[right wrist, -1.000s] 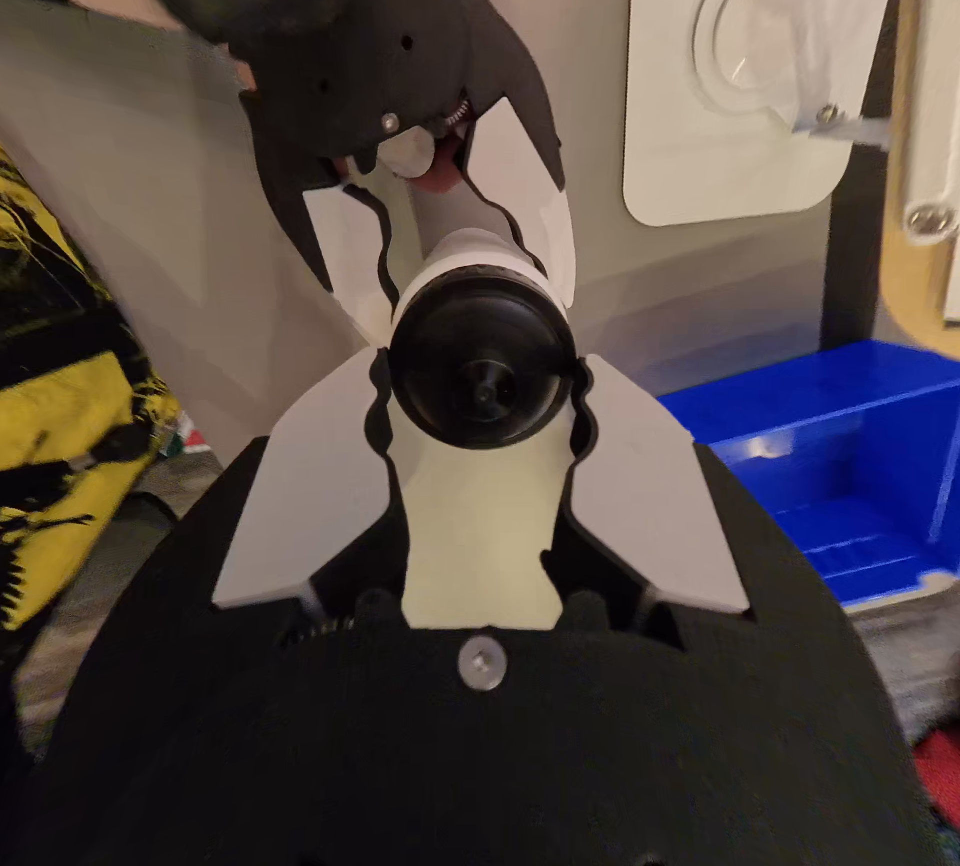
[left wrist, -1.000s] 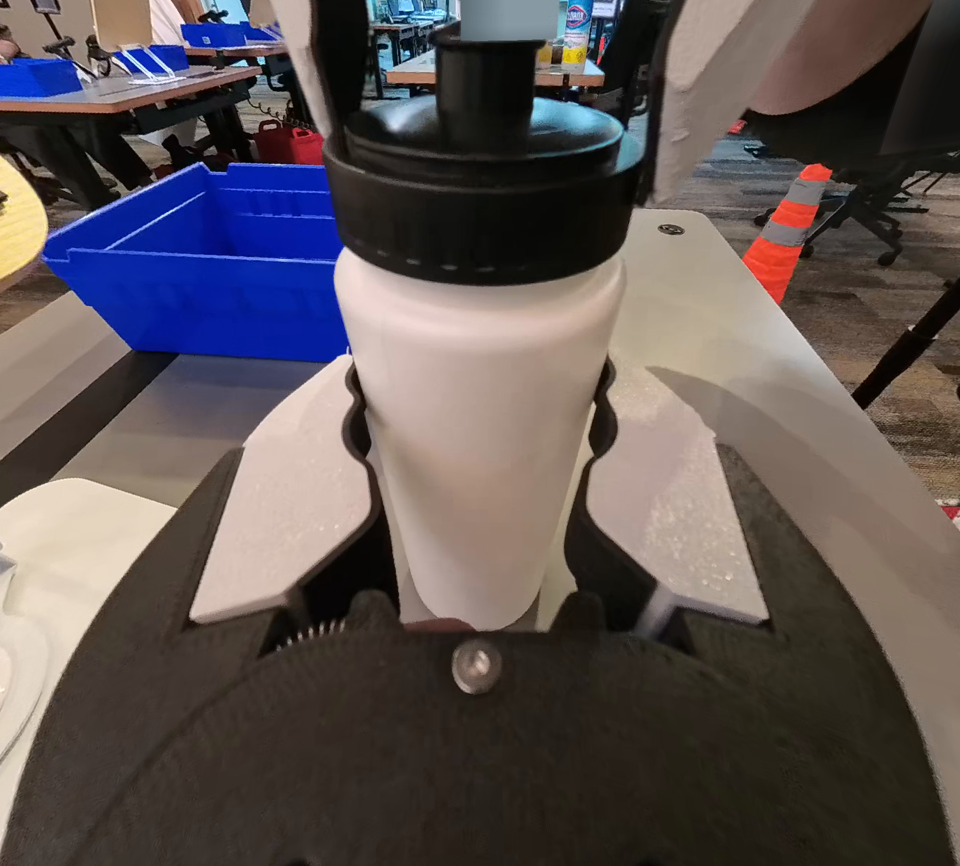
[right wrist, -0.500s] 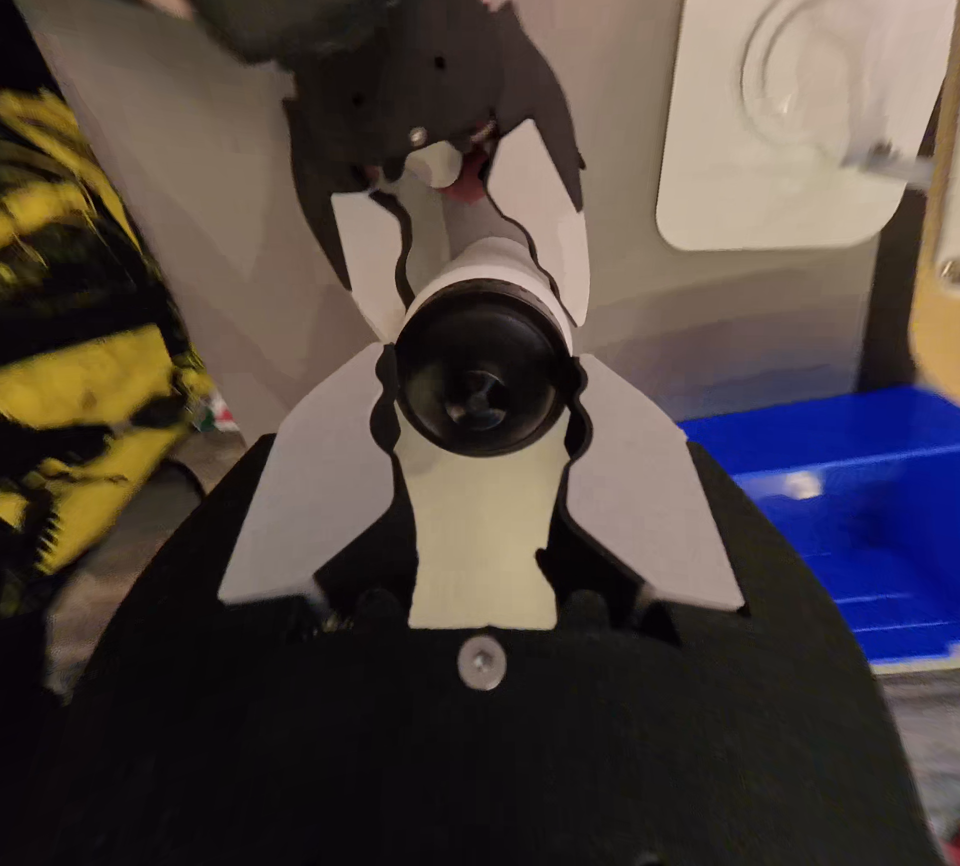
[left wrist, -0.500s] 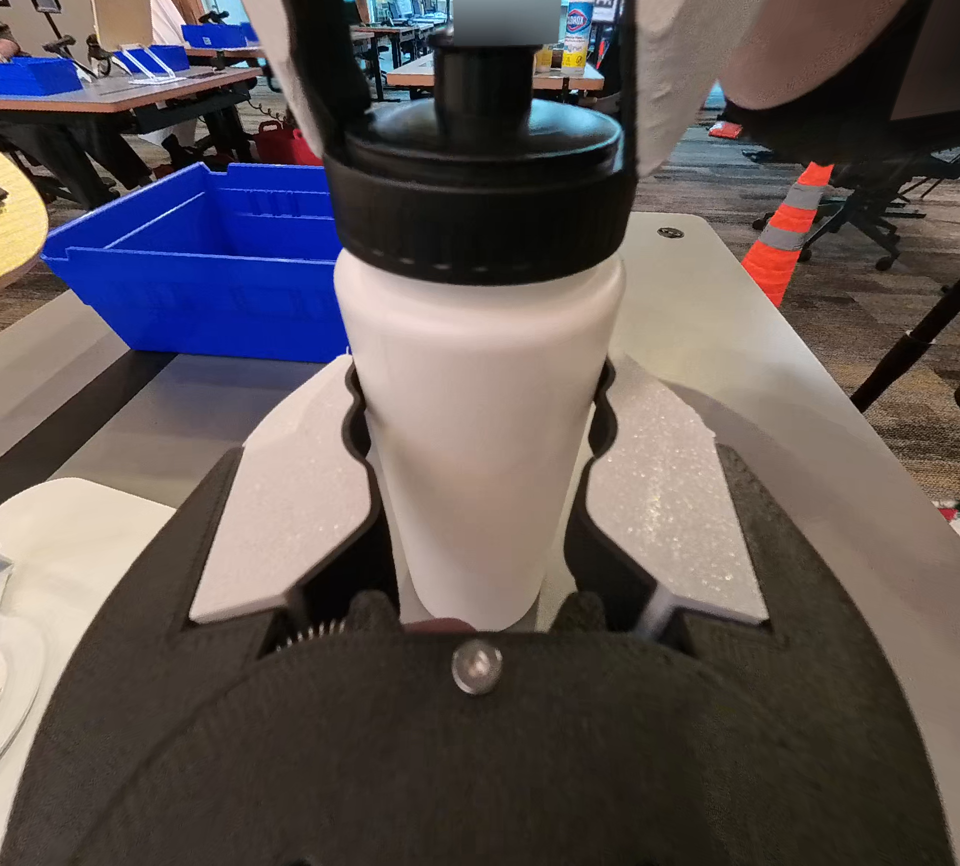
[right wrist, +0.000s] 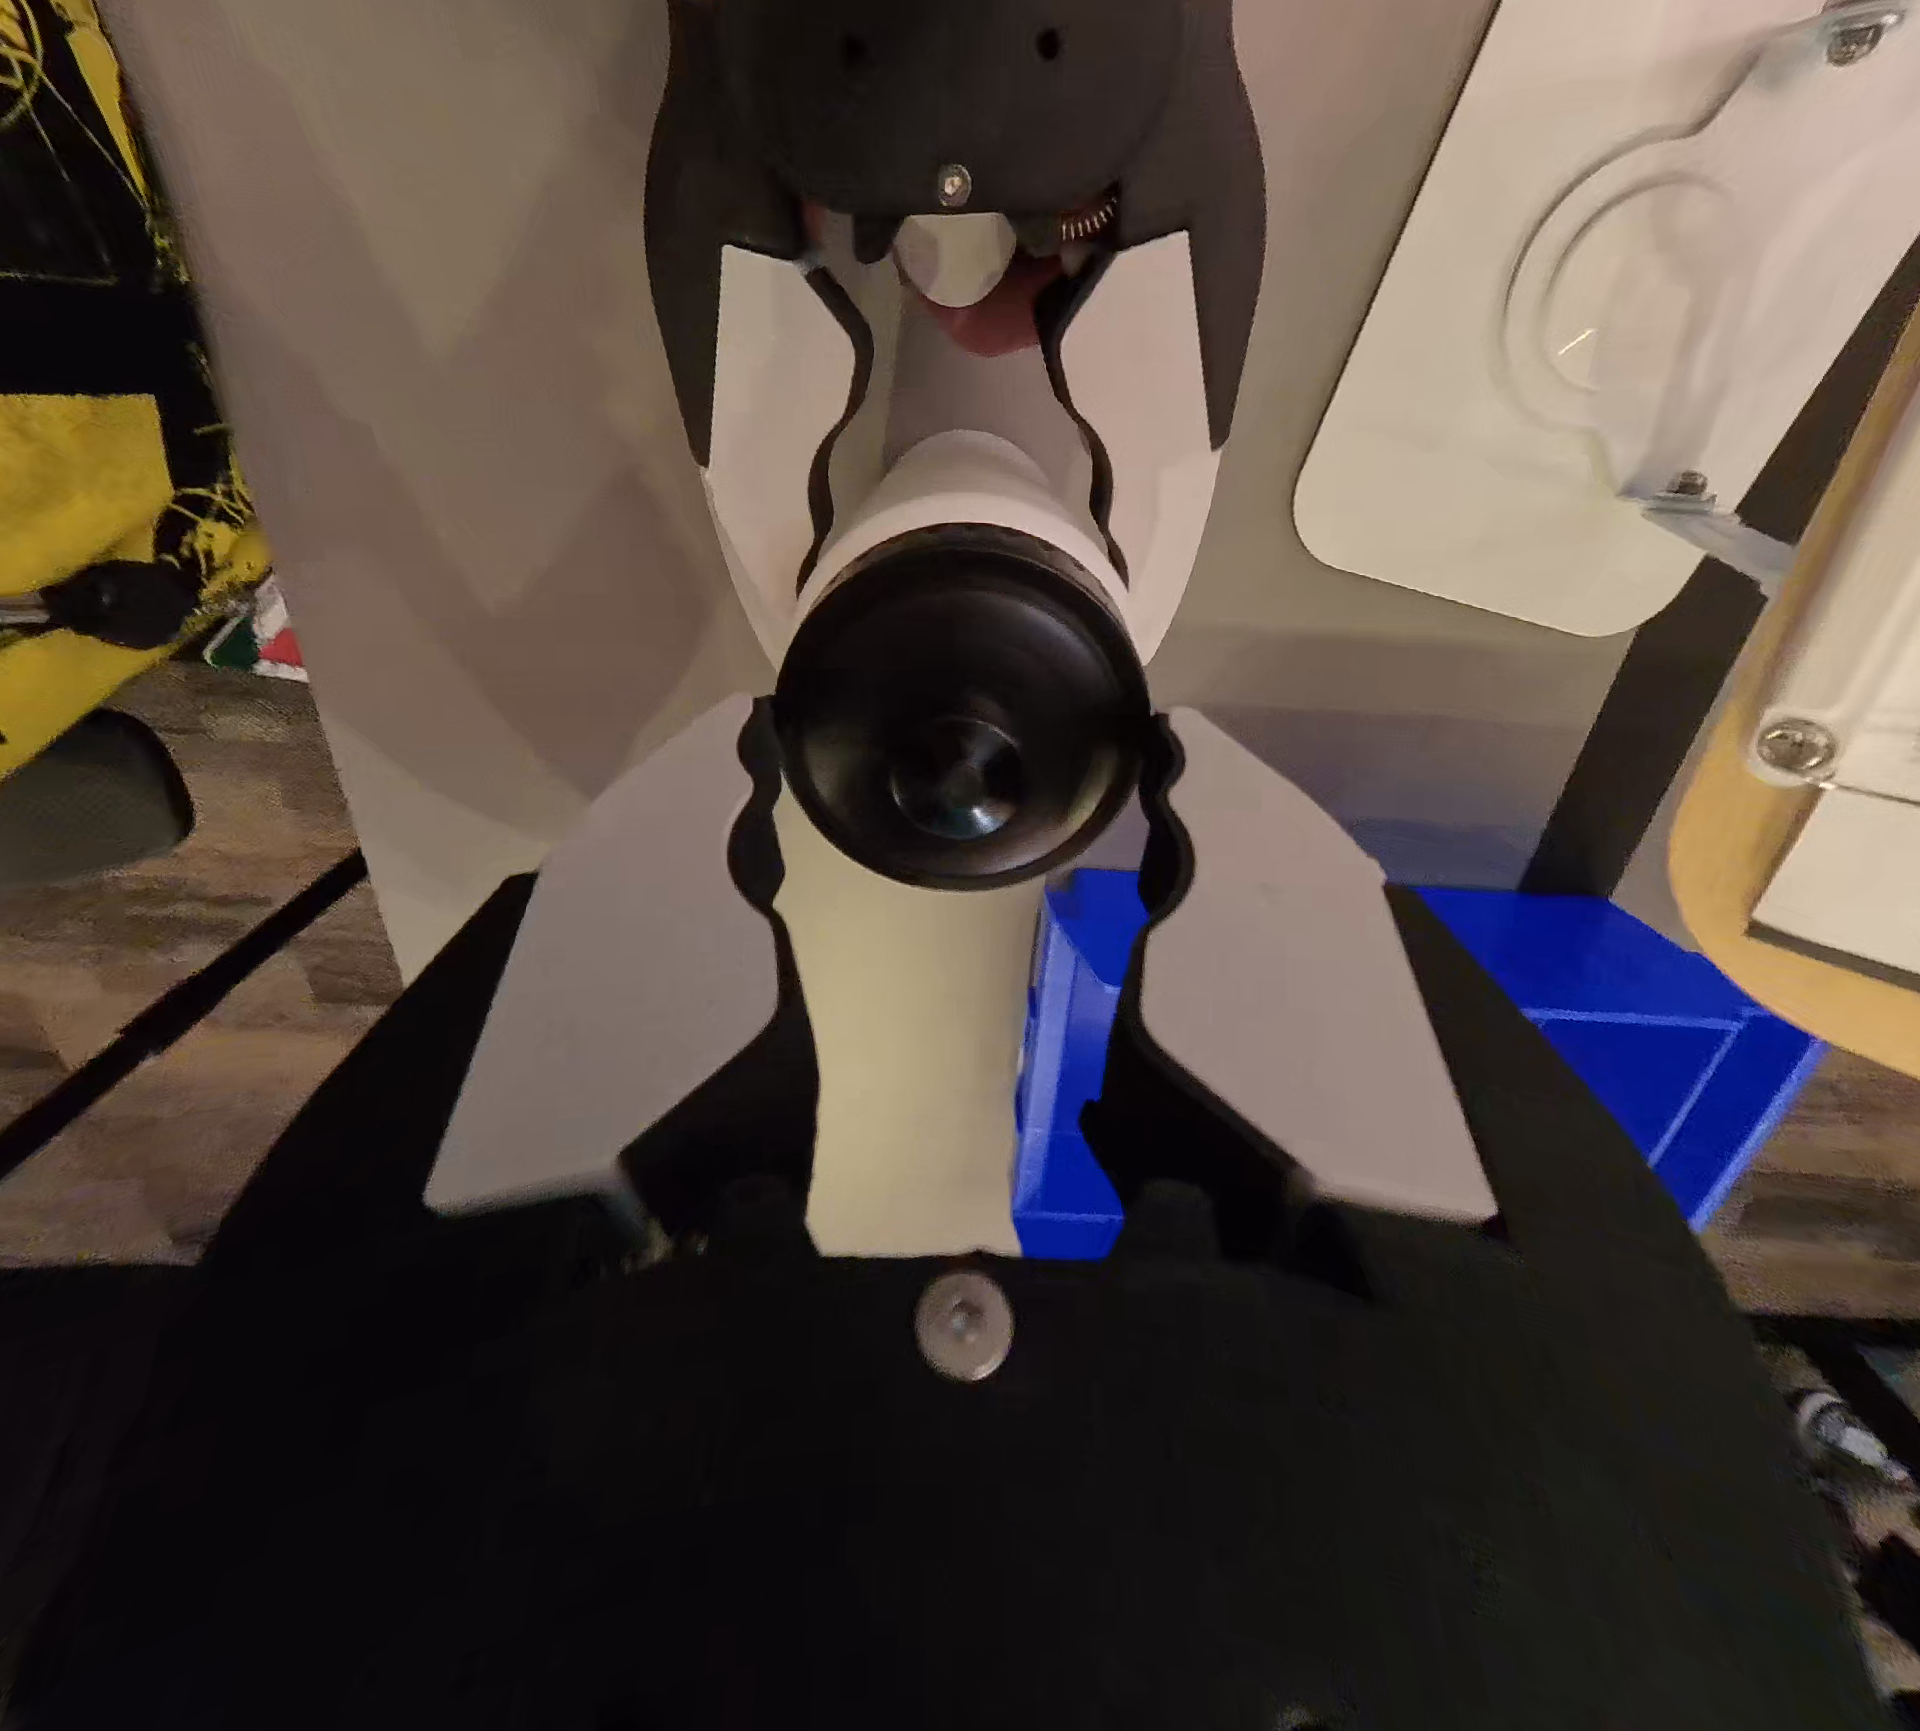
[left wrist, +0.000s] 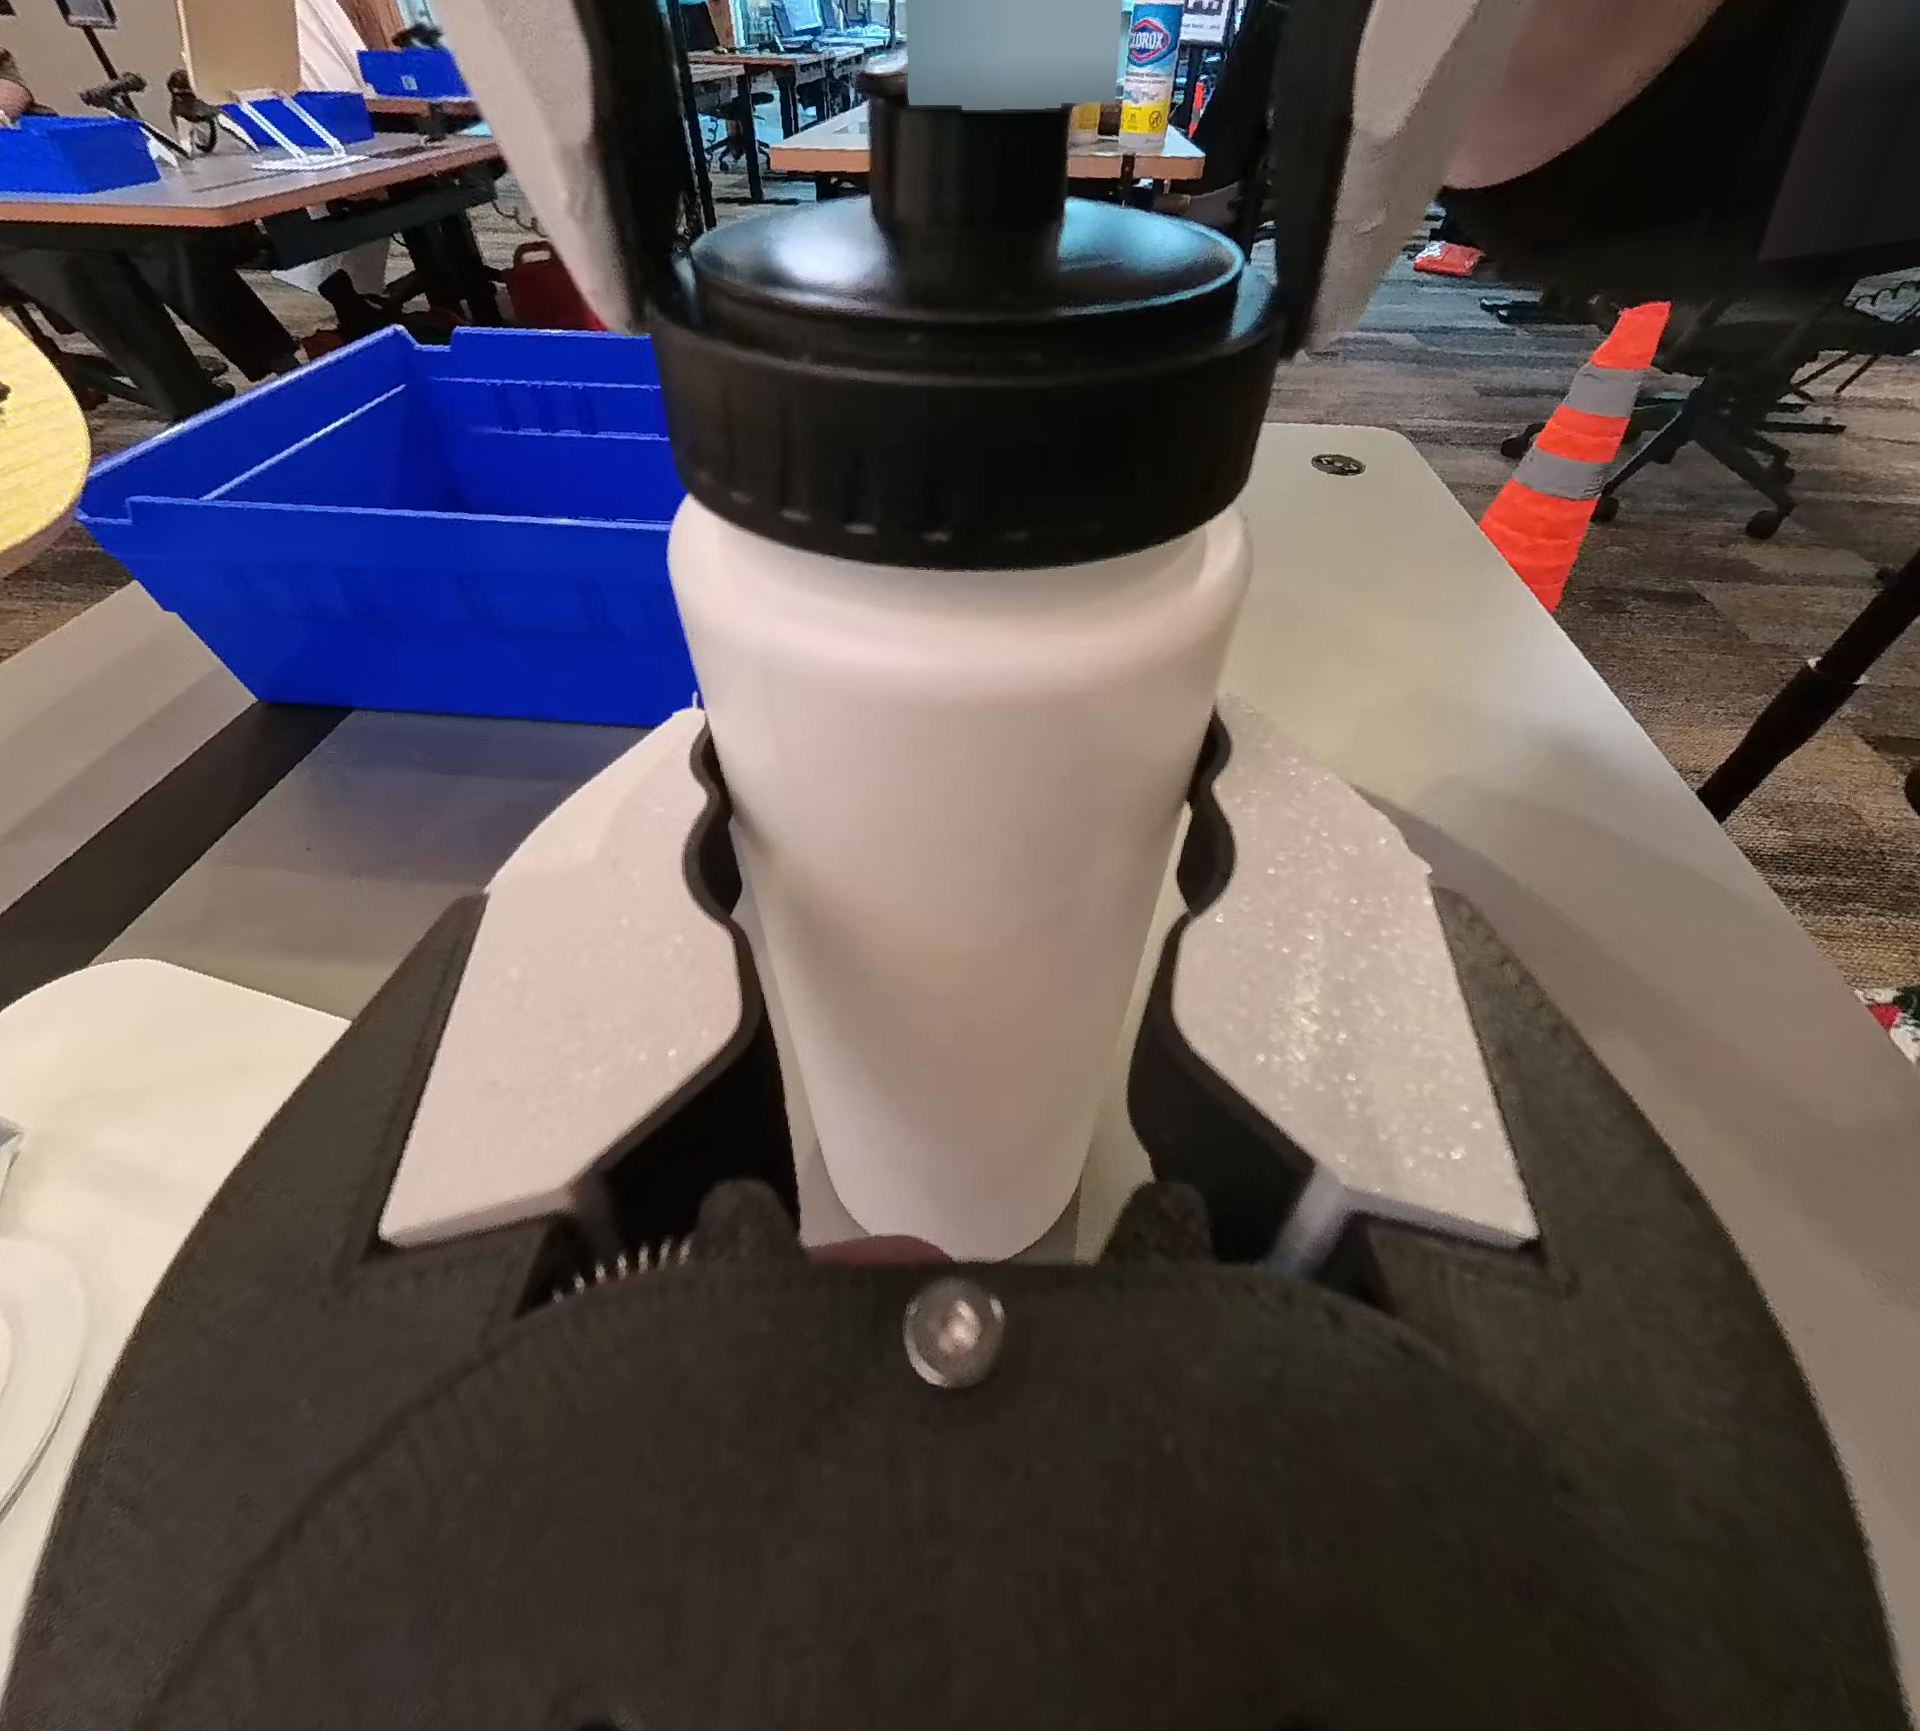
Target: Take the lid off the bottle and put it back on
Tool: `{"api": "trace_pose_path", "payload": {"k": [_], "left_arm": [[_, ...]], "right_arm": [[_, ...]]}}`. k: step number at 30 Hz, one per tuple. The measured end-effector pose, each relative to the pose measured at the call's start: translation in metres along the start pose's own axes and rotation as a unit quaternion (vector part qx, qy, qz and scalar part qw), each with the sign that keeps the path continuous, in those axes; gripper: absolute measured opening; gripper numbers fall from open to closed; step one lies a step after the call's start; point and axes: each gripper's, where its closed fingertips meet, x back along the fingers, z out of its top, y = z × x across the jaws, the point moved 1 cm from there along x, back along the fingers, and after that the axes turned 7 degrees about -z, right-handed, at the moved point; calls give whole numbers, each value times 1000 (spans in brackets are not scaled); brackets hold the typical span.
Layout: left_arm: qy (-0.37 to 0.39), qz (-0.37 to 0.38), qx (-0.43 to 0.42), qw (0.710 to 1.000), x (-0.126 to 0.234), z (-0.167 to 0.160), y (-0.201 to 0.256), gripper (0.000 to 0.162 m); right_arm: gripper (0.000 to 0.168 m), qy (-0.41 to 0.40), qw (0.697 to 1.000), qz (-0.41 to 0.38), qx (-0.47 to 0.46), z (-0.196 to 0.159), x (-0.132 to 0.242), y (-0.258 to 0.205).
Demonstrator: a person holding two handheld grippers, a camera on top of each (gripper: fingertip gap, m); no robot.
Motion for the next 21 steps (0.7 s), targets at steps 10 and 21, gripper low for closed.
{"api": "trace_pose_path", "payload": {"k": [10, 21], "left_arm": [[-2, 1, -2, 1000, 0, 0, 0, 84], [0, 1, 1, 1000, 0, 0, -1, 84]], "right_arm": [[73, -5, 990, -27, -139, -1, 1, 0], [69, -7, 1000, -5, -30, -2, -3, 0]]}}
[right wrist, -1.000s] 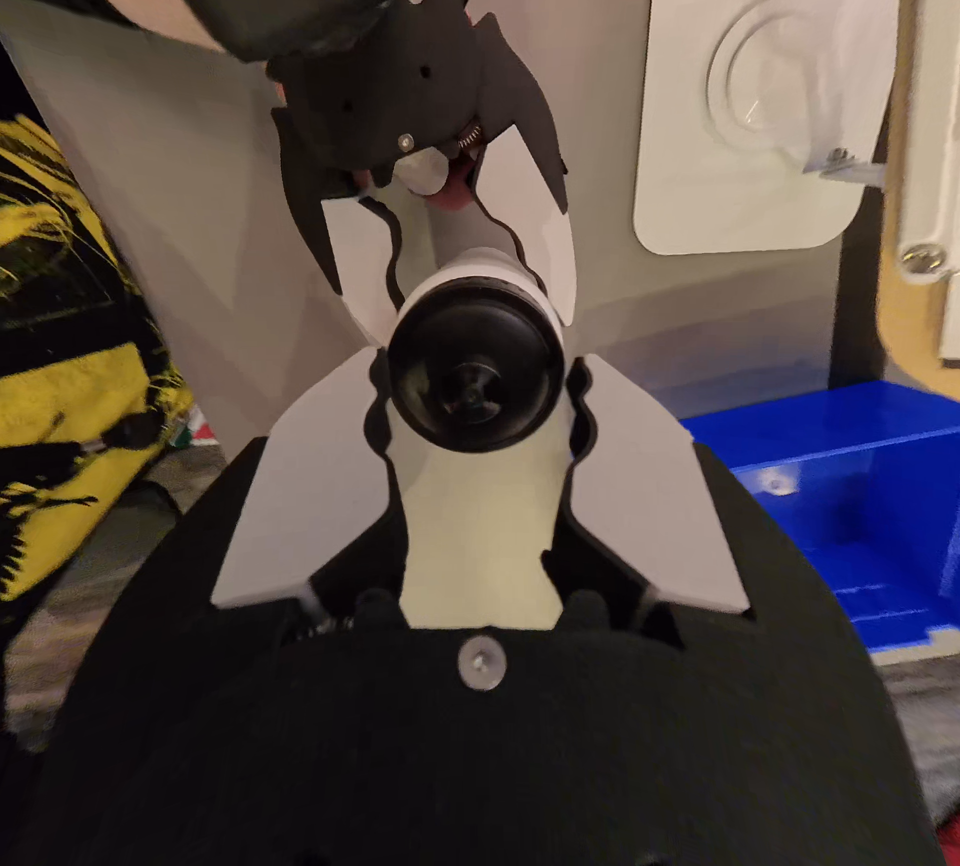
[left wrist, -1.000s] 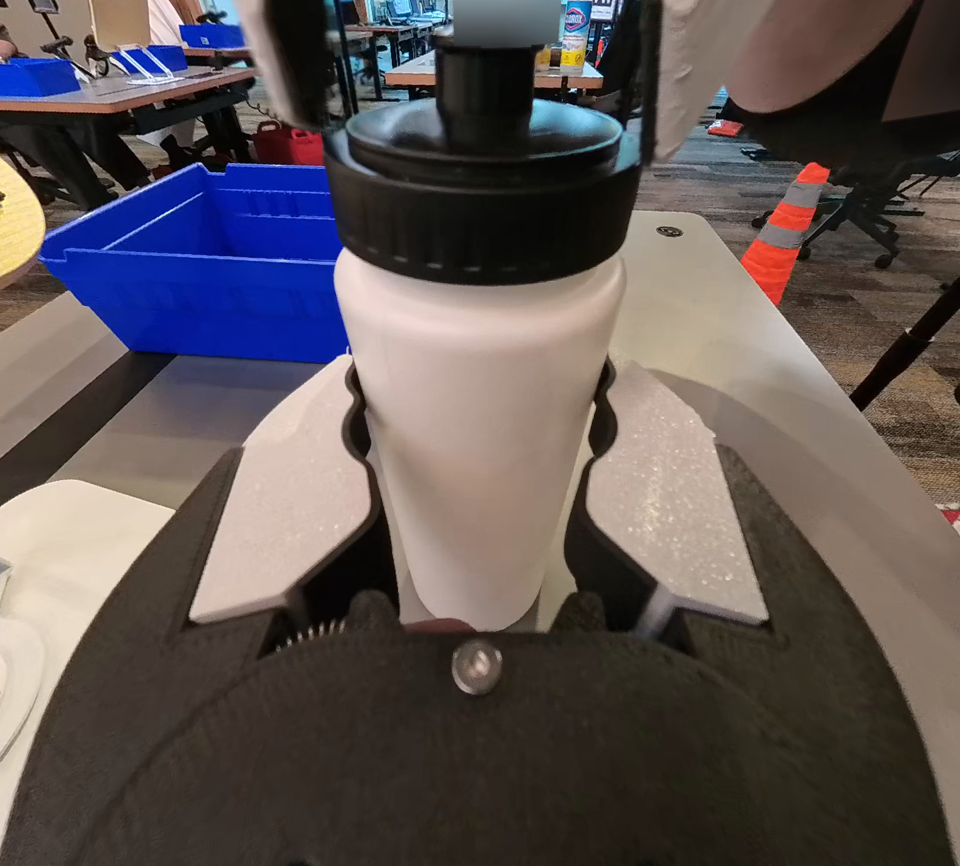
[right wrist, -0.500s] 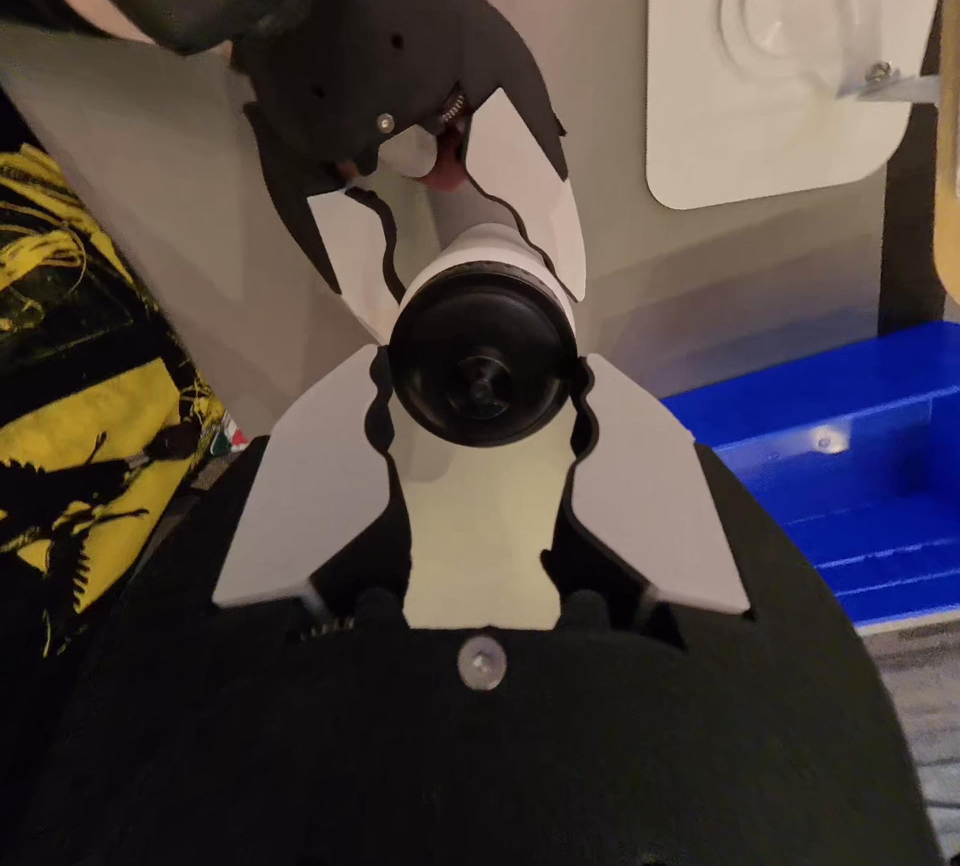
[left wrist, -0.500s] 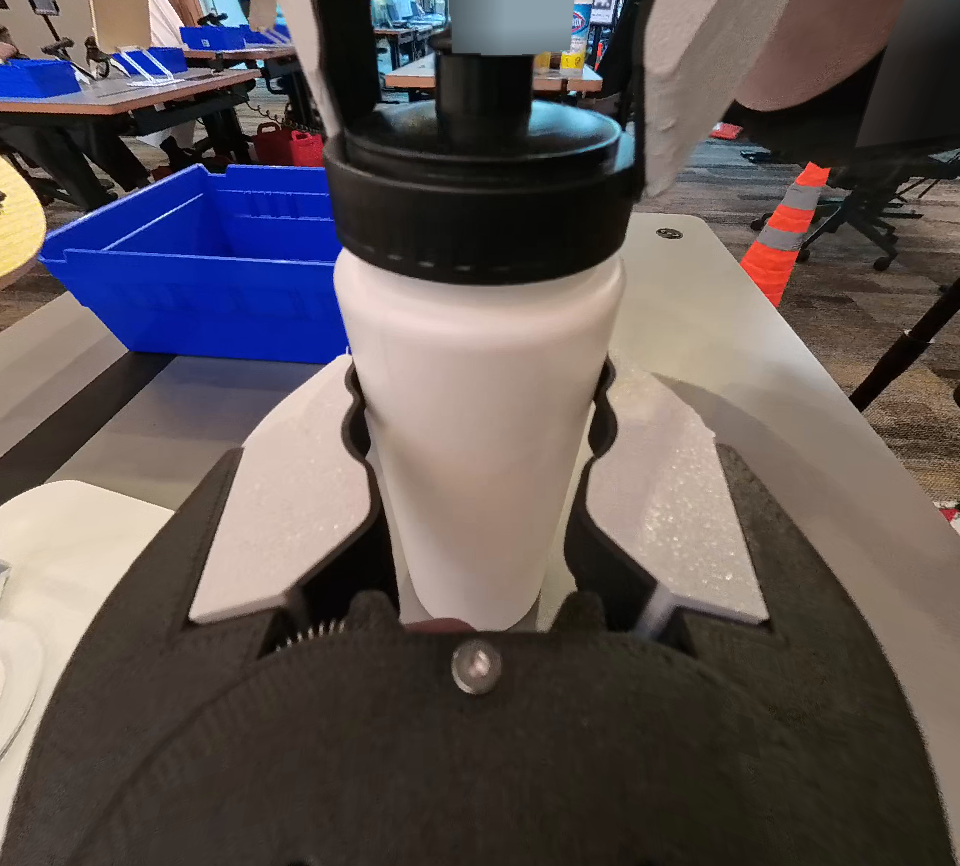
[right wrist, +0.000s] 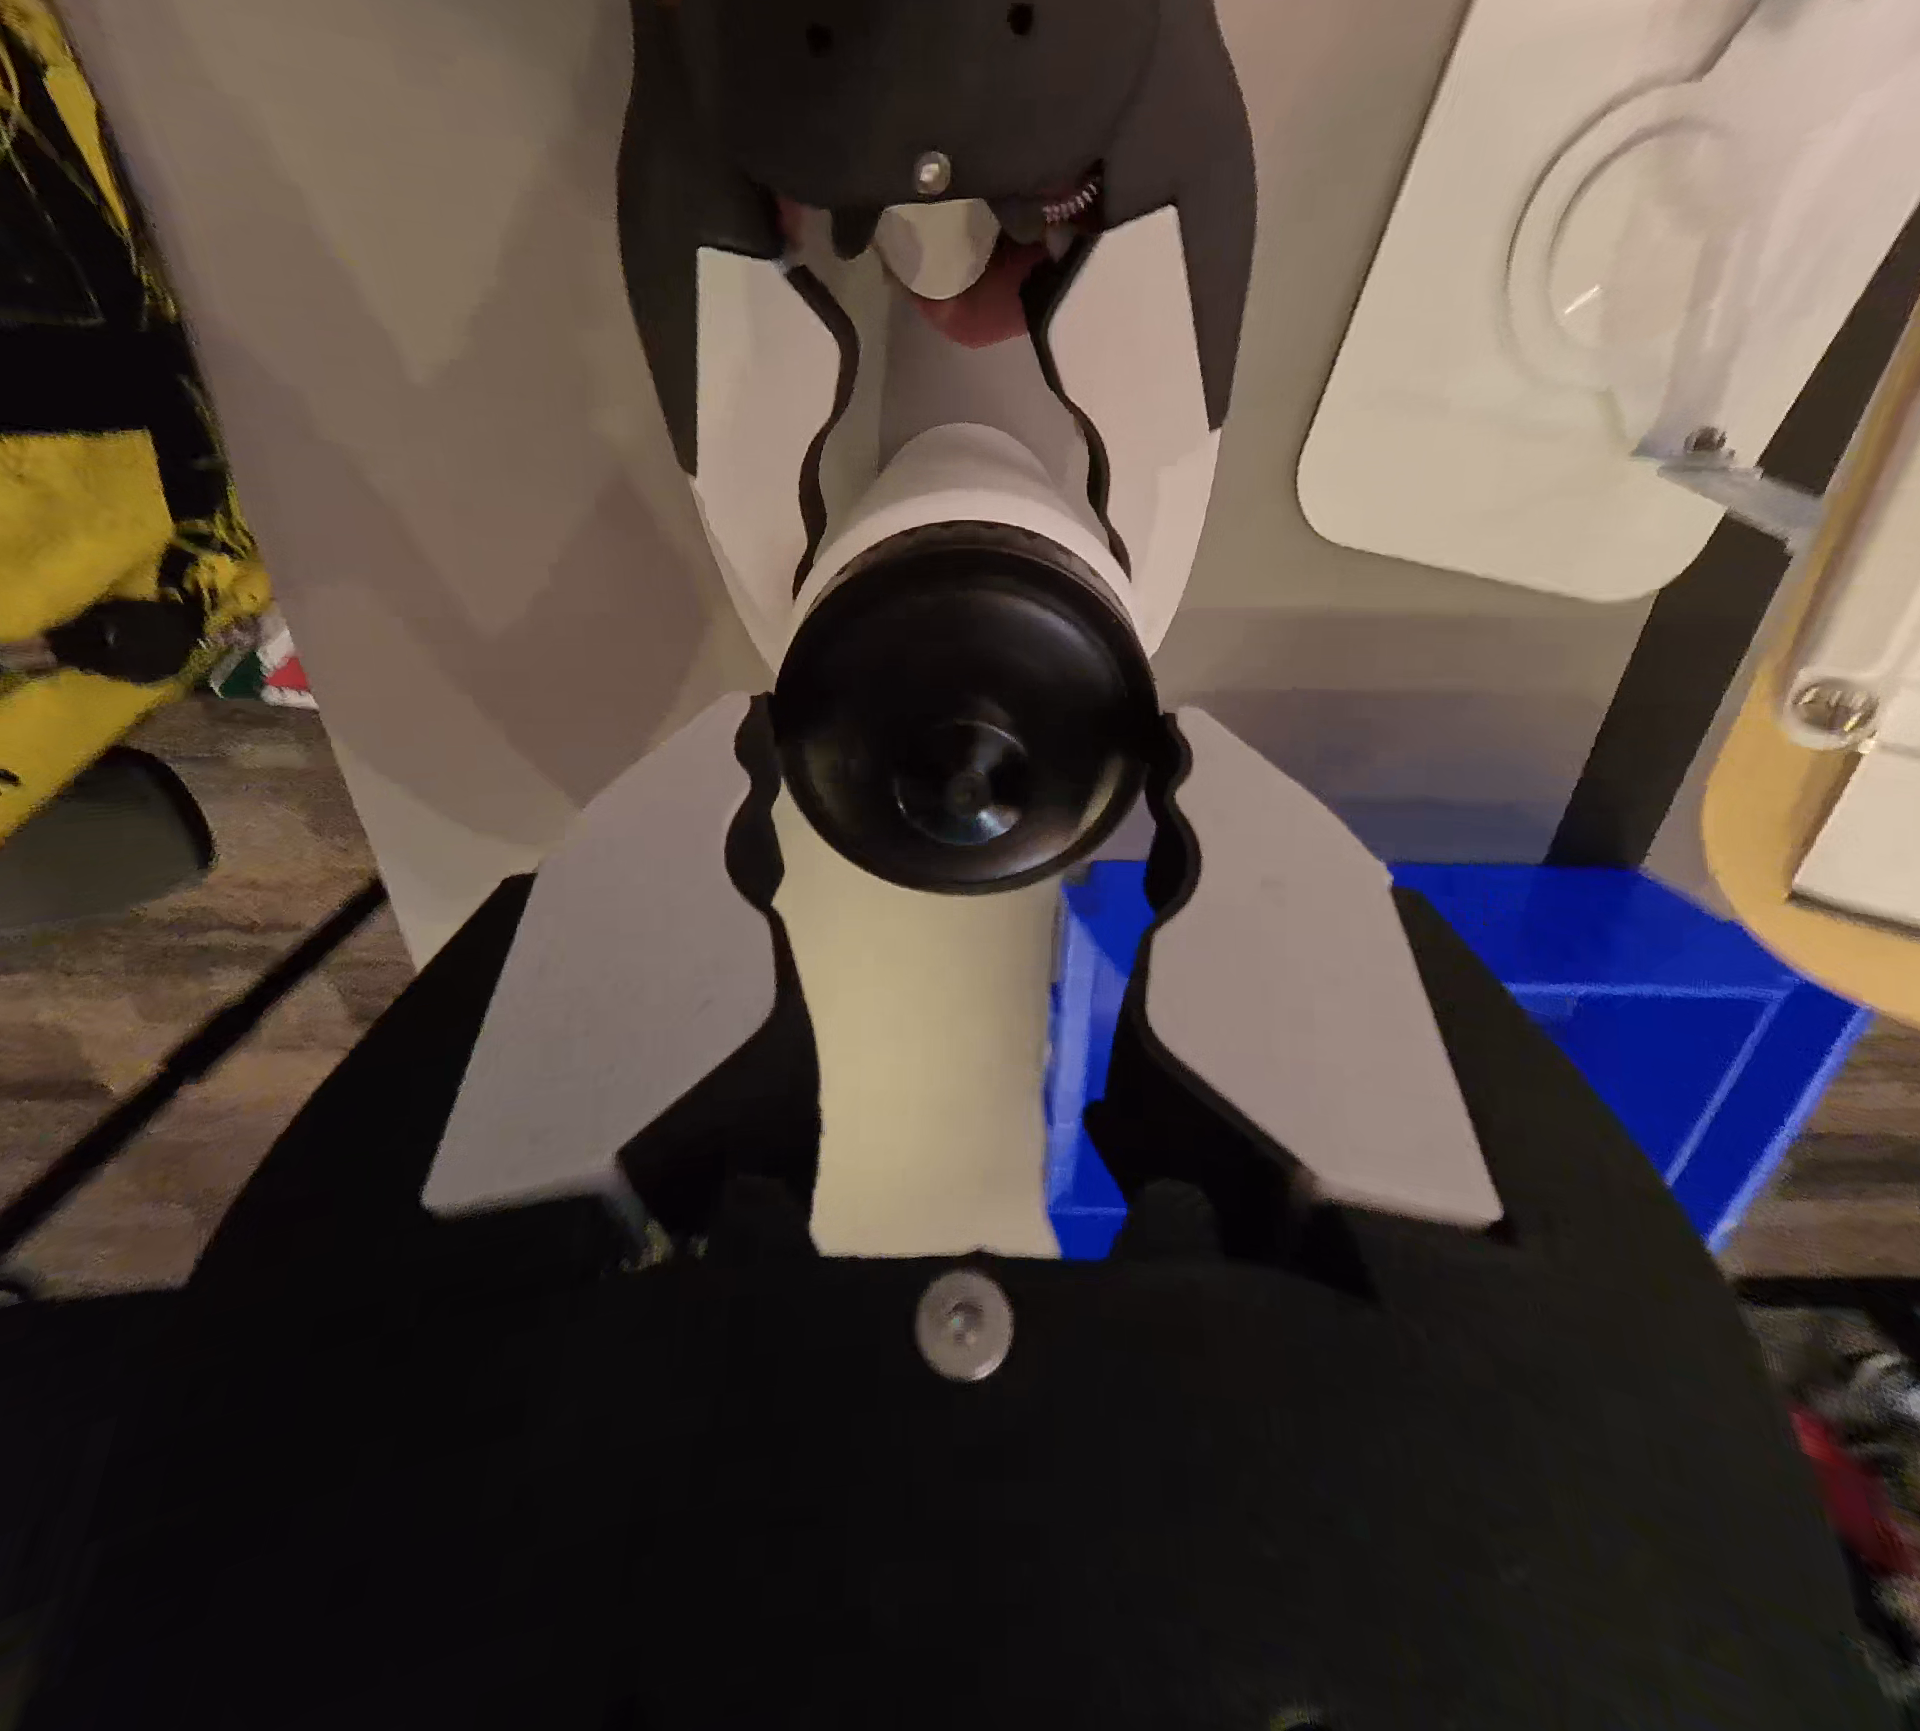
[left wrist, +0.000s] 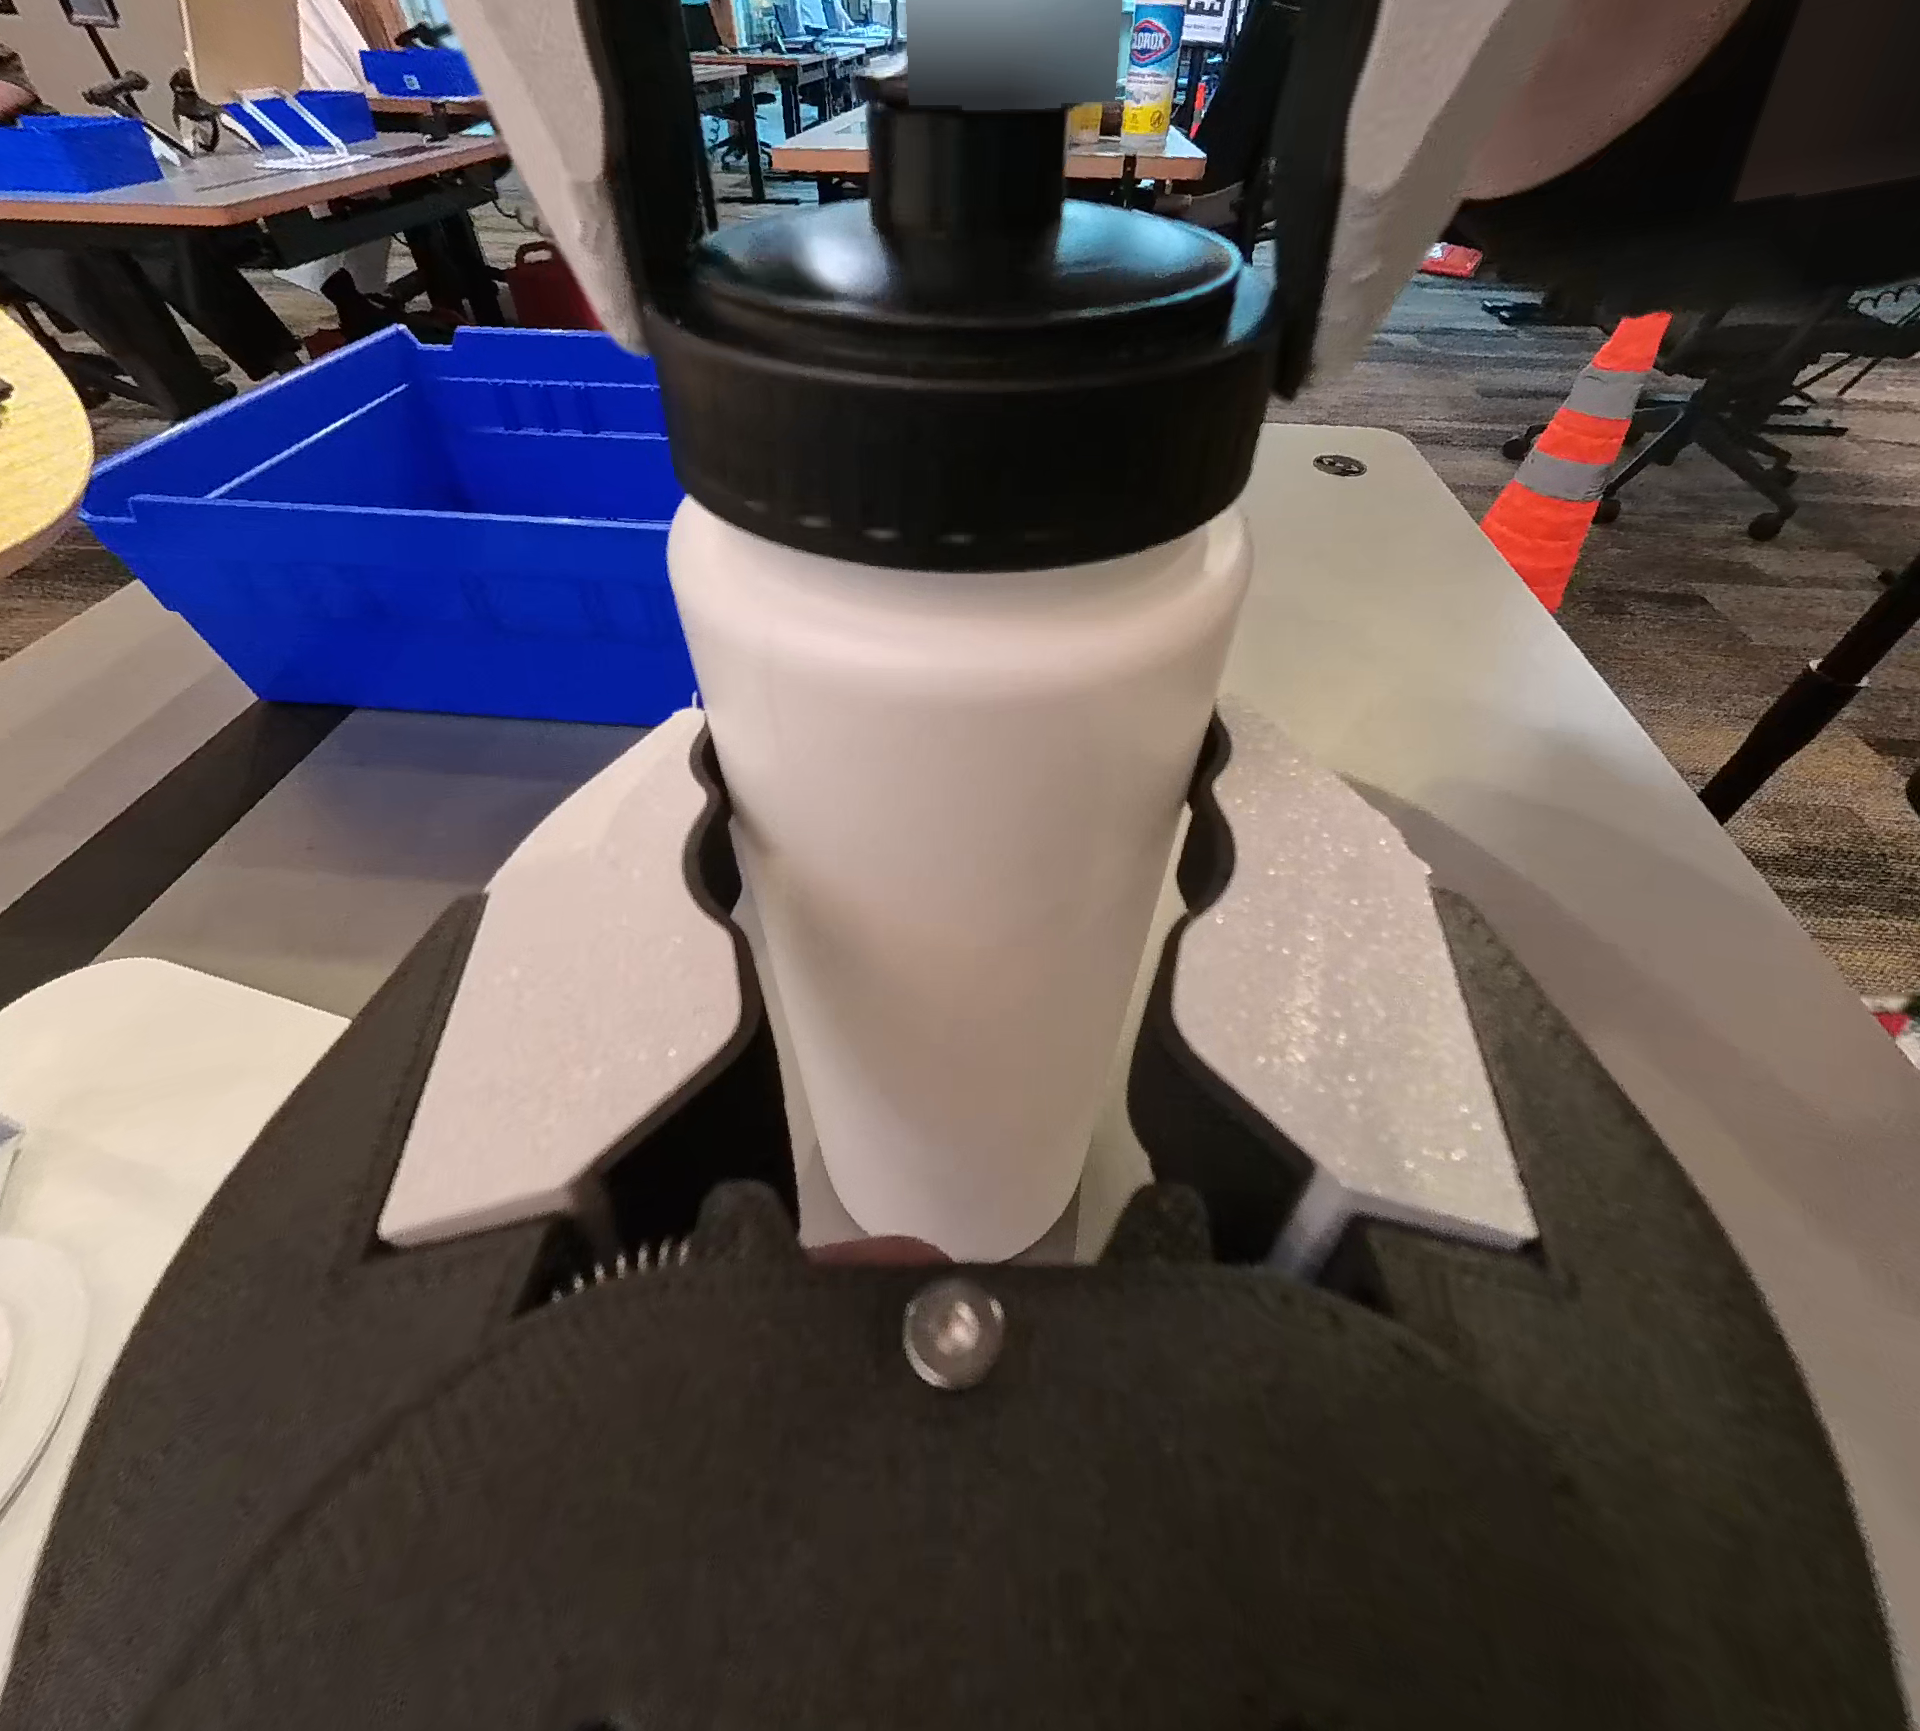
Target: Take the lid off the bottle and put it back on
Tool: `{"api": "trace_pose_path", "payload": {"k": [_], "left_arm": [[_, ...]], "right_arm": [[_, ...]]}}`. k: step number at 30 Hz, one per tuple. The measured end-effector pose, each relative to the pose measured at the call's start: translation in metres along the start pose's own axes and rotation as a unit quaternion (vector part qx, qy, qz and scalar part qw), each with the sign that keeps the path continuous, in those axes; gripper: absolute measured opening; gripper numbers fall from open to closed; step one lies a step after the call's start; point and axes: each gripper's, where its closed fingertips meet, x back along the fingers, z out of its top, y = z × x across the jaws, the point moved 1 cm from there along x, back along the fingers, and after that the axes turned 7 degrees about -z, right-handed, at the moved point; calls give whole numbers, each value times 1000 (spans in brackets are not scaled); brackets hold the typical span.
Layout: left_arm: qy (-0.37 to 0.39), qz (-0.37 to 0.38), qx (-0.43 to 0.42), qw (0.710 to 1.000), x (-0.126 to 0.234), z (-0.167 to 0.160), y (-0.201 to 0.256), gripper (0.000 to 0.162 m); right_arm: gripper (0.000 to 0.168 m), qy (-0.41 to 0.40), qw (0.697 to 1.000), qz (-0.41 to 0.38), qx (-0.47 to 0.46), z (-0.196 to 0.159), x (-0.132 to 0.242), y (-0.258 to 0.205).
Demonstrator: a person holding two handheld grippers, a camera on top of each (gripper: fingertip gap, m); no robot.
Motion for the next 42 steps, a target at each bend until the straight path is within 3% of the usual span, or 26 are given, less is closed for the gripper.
{"api": "trace_pose_path", "payload": {"k": [3, 5, 13, 16, 18, 21, 23, 26, 30, 35, 42], "left_arm": [[1, -1, 1, 1000, 0, 0, 0, 84], [0, -3, -3, 1000, 0, 0, 1, 84], [-1, -2, -1, 1000, 0, 0, 1, 84], [-1, -2, -2, 1000, 0, 0, 1, 84], [-1, -2, -1, 1000, 0, 0, 1, 84], [1, -3, 0, 1000, 0, 0, 1, 84], [-1, -4, -4, 1000, 0, 0, 2, 84], [-3, -3, -3, 1000, 0, 0, 2, 84], [-1, -3, -2, 1000, 0, 0, 2, 84], [0, -4, -1, 1000, -1, 0, 2, 84], [2, -7, -1, 1000, -1, 0, 2, 84]], "right_arm": [[69, -7, 991, 0, -137, 0, 0, 0], [70, -11, 987, -14, -159, 0, 0, -2], [84, 12, 999, -30, 18, 0, 3, 8], [69, 12, 999, -2, 44, 2, 0, 0], [69, 4, 1000, -3, 7, 2, 0, -1], [69, -8, 991, -4, -132, 2, 0, 0], [69, -7, 988, -24, -152, 3, -1, -1], [72, -3, 994, -29, -108, 1, 1, -2], [90, 4, 999, -35, 0, -1, 5, 1], [73, -19, 997, -31, 72, -1, -8, -2], [74, -32, 993, -30, -110, -1, -9, -2]]}}
